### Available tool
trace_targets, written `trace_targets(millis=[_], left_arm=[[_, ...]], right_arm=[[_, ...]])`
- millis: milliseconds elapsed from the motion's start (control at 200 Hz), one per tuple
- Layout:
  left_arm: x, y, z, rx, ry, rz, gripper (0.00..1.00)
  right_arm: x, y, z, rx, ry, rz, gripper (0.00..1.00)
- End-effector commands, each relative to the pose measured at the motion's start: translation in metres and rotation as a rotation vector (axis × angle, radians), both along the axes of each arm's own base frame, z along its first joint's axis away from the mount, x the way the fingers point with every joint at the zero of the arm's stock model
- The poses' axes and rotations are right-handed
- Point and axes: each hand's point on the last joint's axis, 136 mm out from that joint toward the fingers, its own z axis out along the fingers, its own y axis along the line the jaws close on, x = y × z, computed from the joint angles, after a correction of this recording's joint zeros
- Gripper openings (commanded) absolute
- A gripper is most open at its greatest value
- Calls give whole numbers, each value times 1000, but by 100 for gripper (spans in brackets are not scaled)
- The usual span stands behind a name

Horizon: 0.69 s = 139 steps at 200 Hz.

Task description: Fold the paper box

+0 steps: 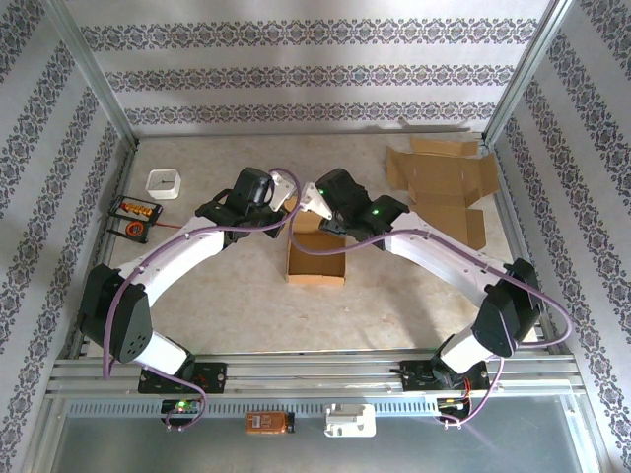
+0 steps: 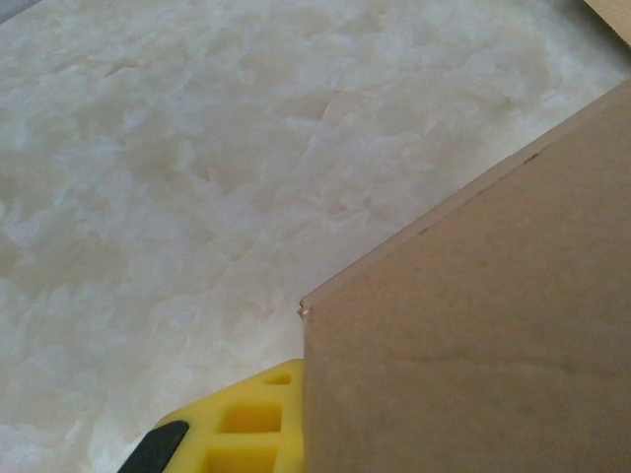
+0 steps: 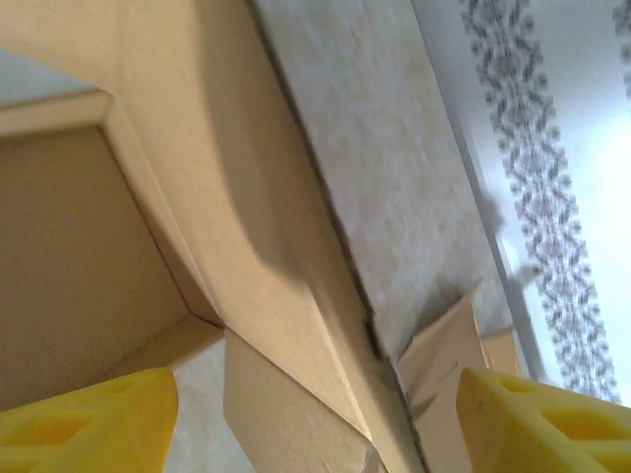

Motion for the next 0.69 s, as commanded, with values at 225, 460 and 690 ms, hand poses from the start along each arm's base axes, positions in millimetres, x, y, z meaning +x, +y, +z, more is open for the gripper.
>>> trace_targets(millis=[225,460,690], left_arm=[[11,3,17,4,-77,31,3],[12,4,14,10,-68,36,2],[13,0,18,-11,-71,31,2]], right_arm=[[7,-38,-28,63,77,-276,51],[4,-42,-37,136,130,-282,42],[0,-33,-32,345,184,-248,31]])
